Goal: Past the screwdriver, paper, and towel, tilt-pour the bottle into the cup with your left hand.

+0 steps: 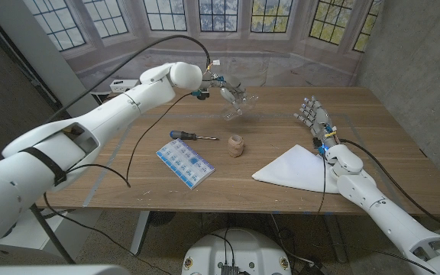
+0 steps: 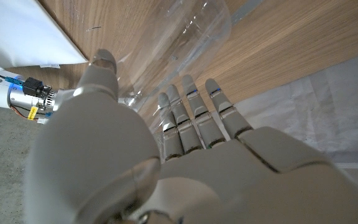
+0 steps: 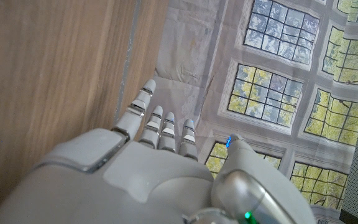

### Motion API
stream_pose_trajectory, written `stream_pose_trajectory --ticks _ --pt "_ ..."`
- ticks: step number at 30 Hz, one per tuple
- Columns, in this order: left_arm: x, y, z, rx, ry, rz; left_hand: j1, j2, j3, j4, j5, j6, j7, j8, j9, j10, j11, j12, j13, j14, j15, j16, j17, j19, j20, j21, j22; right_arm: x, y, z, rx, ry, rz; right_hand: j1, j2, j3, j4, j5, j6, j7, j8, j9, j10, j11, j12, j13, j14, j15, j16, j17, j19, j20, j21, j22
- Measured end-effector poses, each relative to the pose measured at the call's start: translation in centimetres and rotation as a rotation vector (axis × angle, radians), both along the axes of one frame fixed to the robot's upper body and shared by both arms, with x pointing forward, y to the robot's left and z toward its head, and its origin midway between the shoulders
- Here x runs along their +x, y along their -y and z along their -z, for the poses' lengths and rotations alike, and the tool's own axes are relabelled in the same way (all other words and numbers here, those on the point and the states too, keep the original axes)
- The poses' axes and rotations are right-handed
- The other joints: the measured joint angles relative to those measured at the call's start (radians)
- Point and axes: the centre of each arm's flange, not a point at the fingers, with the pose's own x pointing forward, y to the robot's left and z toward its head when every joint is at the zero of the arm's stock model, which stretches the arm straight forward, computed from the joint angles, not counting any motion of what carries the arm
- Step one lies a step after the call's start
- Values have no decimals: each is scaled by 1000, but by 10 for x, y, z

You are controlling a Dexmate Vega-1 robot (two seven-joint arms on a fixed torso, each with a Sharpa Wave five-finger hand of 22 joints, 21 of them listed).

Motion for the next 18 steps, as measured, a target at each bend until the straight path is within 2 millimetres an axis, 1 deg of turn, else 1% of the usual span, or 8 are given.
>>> stream_pose_trajectory --ticks 9,18 --pt "-2 -1 -10 42 12 -10 0 0 -1 -1 8 3 3 1 6 14 14 18 9 10 7 9 0 4 -4 7 0 3 -4 1 11 4 -7 0 0 0 0 0 0 0 0 0 0 0 0 0 0 0 0 0 0 0 0 0" --pt "-4 -1 -19 89 18 -19 0 0 -4 -4 10 5 5 5 6 18 18 23 16 12 9 18 1 4 -4 7 0 6 -8 3 23 10 -14 0 0 0 0 -4 0 0 0 0 0 0 0 0 0 0 0 0 0 0 0 0"
